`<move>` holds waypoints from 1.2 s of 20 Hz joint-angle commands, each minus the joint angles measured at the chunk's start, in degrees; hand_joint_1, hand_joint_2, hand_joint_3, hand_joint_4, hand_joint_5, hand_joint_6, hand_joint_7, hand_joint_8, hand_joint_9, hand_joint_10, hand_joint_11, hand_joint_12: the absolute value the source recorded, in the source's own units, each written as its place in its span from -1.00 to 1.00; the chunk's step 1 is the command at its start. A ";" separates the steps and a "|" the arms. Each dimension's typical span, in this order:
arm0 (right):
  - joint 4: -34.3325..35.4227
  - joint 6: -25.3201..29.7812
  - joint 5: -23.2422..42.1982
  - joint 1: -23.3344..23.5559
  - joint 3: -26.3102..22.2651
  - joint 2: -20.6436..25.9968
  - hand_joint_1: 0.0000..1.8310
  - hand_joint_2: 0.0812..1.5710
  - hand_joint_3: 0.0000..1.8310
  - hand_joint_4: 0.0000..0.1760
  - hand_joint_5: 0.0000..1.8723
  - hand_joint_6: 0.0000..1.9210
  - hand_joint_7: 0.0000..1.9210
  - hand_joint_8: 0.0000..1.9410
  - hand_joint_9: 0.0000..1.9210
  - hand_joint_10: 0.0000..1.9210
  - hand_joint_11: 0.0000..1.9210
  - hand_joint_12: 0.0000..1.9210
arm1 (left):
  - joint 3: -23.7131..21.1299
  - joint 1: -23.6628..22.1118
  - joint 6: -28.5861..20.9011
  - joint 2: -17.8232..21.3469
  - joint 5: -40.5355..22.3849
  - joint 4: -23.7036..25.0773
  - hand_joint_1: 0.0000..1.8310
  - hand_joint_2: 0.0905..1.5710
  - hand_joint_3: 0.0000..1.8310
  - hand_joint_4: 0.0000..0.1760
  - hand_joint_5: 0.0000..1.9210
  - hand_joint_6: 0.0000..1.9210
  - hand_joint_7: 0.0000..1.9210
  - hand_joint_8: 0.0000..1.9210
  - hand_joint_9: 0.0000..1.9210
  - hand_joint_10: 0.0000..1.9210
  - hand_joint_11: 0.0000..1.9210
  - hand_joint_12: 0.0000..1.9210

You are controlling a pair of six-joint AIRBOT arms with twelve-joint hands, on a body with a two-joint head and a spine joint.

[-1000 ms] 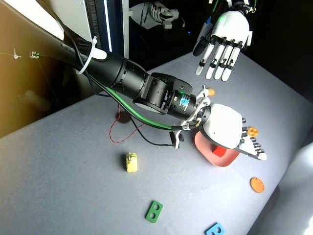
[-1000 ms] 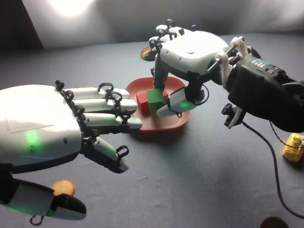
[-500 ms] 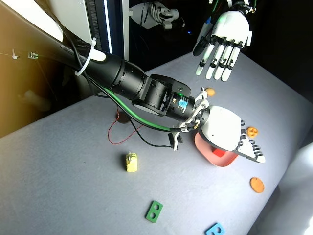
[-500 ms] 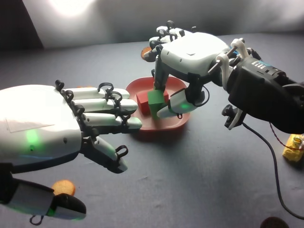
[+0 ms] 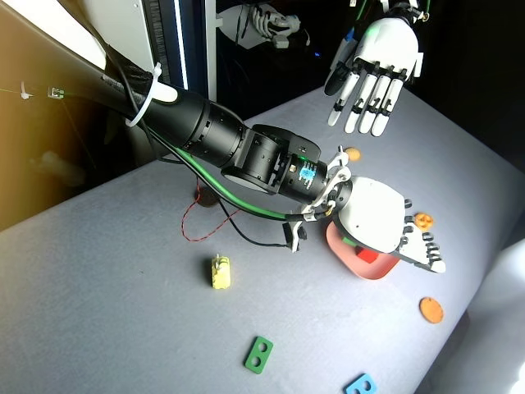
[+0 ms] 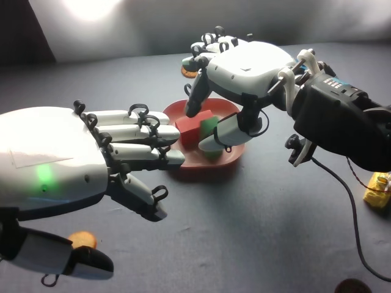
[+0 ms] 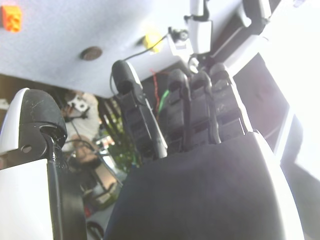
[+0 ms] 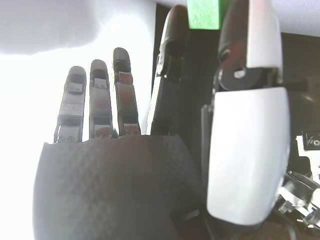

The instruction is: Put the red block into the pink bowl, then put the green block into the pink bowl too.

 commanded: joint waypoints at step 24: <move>-57.89 51.76 -4.54 7.40 -14.32 27.17 -0.53 0.14 -0.98 -0.68 -0.77 -0.99 -0.86 -0.99 -0.96 -0.99 -1.00 -1.00 | -0.04 -1.11 -0.69 0.04 -4.31 -2.34 -0.49 0.40 -0.99 -1.00 -0.79 -0.99 -0.83 -0.99 -0.91 -0.98 -0.97 -0.97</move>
